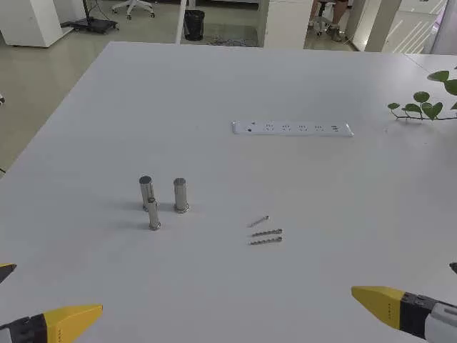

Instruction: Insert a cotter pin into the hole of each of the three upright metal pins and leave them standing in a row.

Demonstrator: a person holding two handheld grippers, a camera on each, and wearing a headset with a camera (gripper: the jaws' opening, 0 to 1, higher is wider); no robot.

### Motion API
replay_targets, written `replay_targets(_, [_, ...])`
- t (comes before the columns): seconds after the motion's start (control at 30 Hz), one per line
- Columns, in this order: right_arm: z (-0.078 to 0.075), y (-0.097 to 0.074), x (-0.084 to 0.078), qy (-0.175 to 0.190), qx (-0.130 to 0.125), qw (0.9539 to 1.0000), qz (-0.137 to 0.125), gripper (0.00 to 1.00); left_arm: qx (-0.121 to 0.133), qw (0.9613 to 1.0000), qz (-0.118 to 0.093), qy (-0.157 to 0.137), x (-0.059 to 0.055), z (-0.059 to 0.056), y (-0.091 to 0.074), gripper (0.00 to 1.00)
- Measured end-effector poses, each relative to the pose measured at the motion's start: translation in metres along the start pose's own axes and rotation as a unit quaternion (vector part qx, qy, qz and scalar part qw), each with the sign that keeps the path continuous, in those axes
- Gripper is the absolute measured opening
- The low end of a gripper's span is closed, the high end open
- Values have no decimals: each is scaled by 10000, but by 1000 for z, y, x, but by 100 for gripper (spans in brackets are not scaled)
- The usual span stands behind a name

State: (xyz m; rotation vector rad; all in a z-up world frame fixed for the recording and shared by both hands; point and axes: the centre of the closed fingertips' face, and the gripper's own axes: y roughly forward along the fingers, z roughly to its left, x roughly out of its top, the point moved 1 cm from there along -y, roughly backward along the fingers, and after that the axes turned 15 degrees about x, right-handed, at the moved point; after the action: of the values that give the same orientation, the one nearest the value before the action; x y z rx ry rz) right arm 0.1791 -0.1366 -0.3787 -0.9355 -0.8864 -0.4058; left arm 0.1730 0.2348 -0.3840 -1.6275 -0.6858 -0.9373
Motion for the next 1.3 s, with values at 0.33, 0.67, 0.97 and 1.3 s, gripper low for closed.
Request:
replay_targets(0.33, [0,0,-2,15,-10,10000,37,91,6,10000,-10,82,6,2,4,84])
replay_targets(0.67, [0,0,1,-12,-11,10000,42,91,-27,9999,-40,147,11,3,7,83])
replay_targets(0.97, [4,3,2,-48,20,9999,92,91,-106,9995,-123,267,24,7,21,83])
replay_targets(1.3, [4,0,3,-30,-49,10000,66,91,-297,9986,-176,400,39,1,41,82])
